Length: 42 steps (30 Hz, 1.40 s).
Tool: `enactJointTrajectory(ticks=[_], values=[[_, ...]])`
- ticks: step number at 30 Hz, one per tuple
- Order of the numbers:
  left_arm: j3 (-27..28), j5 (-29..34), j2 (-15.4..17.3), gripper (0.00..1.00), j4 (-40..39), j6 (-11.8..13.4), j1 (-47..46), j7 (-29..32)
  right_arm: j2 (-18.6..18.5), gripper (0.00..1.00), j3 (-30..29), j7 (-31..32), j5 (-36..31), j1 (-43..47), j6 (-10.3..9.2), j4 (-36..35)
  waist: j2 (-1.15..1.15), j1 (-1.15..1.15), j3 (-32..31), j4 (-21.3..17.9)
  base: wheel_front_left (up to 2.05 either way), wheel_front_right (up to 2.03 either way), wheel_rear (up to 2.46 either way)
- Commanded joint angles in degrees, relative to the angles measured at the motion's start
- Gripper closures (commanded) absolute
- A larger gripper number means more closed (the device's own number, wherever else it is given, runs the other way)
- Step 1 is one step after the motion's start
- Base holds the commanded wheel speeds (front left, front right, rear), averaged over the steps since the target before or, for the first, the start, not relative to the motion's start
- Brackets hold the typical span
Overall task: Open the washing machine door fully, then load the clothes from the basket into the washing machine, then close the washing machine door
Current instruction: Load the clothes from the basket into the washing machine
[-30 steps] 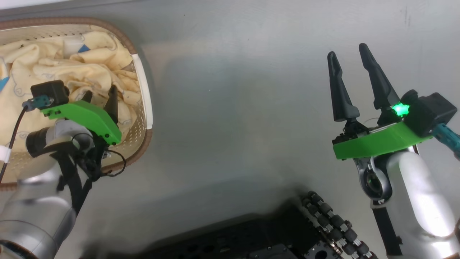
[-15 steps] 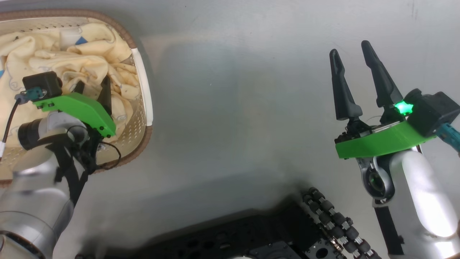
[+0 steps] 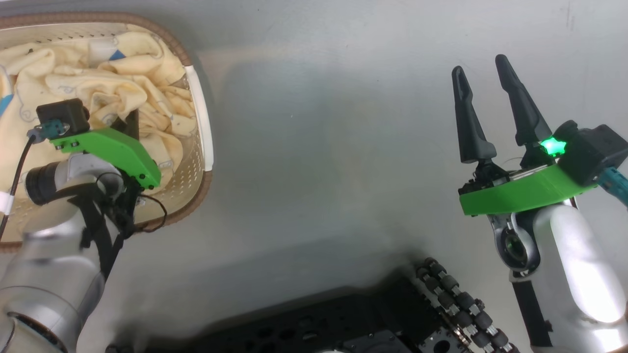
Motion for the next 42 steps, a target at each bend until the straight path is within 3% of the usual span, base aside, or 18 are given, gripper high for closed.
enactJointTrajectory(ticks=[1,8,14,28,42], values=[[0.8,0.57,1.12,1.0,0.14,0.03,0.93,-0.96,-0.47,0.0,0.72,-0.36,0.25,1.47,0.26,-1.24,0.0,0.0,-0.2,0.16,0.0,0.0,0.0],[2.58,1.64,1.29,1.0,-1.53,0.03,1.53,-1.28,-0.47,0.0,0.46,-0.36,0.23,1.08,0.26,-1.09,0.0,0.0,-1.79,1.55,0.0,0.0,0.0],[7.54,6.75,2.0,1.0,-6.01,0.03,3.88,-1.3,-0.47,0.0,0.03,-0.36,-0.11,1.01,0.26,-0.69,0.0,0.0,-4.24,3.24,0.0,0.0,0.0],[25.28,23.3,0.68,1.0,-18.8,0.54,18.87,-1.31,-0.47,0.0,0.28,-0.36,-0.84,2.64,0.26,1.32,0.0,0.0,-15.34,6.5,0.0,0.0,0.0],[43.02,37.69,-3.91,1.0,-33.95,0.24,39.05,-1.31,-0.47,0.0,0.88,-0.36,-1.26,8.09,0.26,4.77,0.0,0.0,-32.04,8.57,0.0,0.0,0.0]])
